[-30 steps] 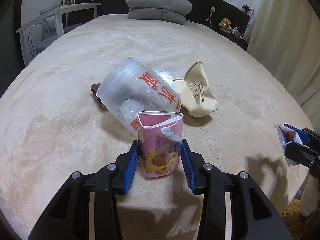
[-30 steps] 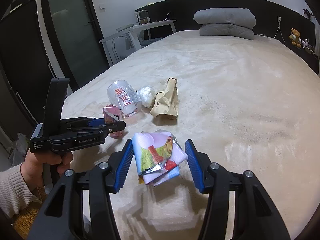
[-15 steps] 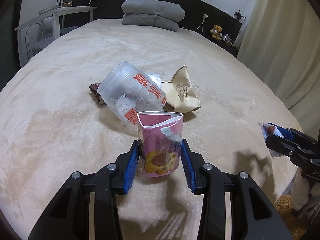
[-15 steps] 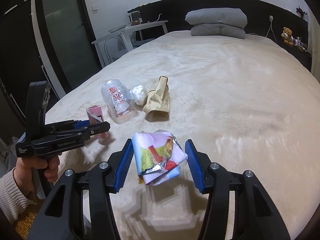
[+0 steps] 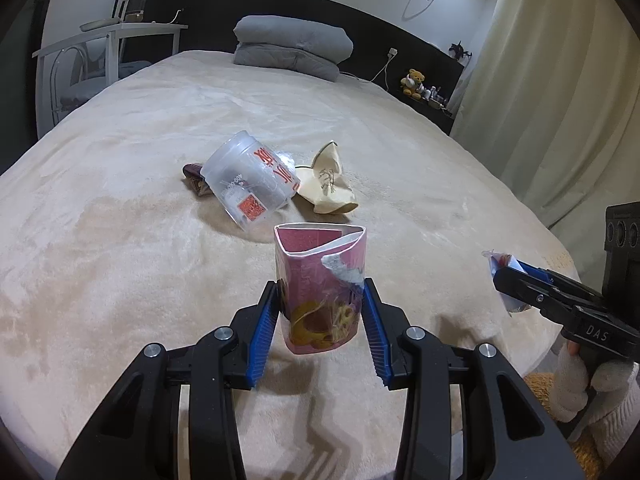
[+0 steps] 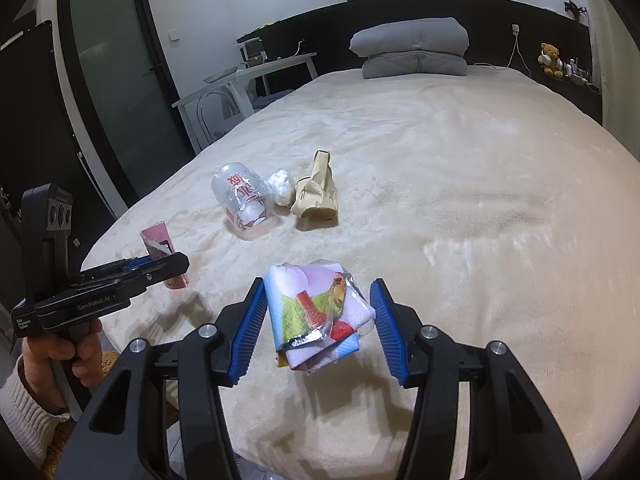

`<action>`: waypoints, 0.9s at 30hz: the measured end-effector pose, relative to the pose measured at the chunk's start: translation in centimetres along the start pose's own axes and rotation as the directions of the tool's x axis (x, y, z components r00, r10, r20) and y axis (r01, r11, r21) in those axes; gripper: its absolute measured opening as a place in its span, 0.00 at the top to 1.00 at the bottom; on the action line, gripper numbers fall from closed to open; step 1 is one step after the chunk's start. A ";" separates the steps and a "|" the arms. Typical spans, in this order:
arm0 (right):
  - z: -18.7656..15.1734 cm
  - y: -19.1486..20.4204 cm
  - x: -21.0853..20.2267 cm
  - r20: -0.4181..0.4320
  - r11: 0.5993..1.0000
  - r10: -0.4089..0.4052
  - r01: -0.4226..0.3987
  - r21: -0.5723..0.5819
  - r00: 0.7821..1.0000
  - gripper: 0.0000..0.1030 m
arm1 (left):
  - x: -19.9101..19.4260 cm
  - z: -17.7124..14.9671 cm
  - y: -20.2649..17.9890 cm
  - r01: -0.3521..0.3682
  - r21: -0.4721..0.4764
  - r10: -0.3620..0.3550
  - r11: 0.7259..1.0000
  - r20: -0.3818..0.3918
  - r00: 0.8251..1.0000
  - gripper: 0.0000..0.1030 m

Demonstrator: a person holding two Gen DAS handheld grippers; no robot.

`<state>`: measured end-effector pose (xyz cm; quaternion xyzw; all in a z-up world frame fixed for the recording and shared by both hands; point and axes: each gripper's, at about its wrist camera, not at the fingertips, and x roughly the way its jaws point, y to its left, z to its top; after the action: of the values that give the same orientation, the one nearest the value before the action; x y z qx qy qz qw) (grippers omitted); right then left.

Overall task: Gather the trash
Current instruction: 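Carry the pink box and crumpled wrapper with both tools down to the trash bag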

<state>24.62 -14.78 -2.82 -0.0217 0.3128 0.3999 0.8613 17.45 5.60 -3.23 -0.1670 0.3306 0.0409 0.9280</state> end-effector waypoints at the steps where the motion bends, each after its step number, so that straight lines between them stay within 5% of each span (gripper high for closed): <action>1: -0.4 0.1 -0.5 0.005 1.000 0.002 -0.002 0.008 1.000 0.49 | -0.5 -0.4 -0.3 0.006 0.002 -0.006 1.000 0.005 1.000 0.61; 17: -6.6 3.8 -6.5 0.055 0.998 0.004 -0.008 0.057 0.998 0.49 | -7.6 -7.3 -4.1 0.085 0.044 -0.088 0.995 0.066 0.994 0.61; 27: -10.5 6.4 -9.4 0.052 0.998 0.003 -0.006 0.058 0.999 0.48 | -10.7 -11.2 -5.5 0.103 0.071 -0.106 0.992 0.037 0.994 0.61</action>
<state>10.13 -19.78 -4.68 0.0143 0.3017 0.3929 0.8686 3.42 -3.00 -3.09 -0.1508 0.3037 -0.0157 0.9406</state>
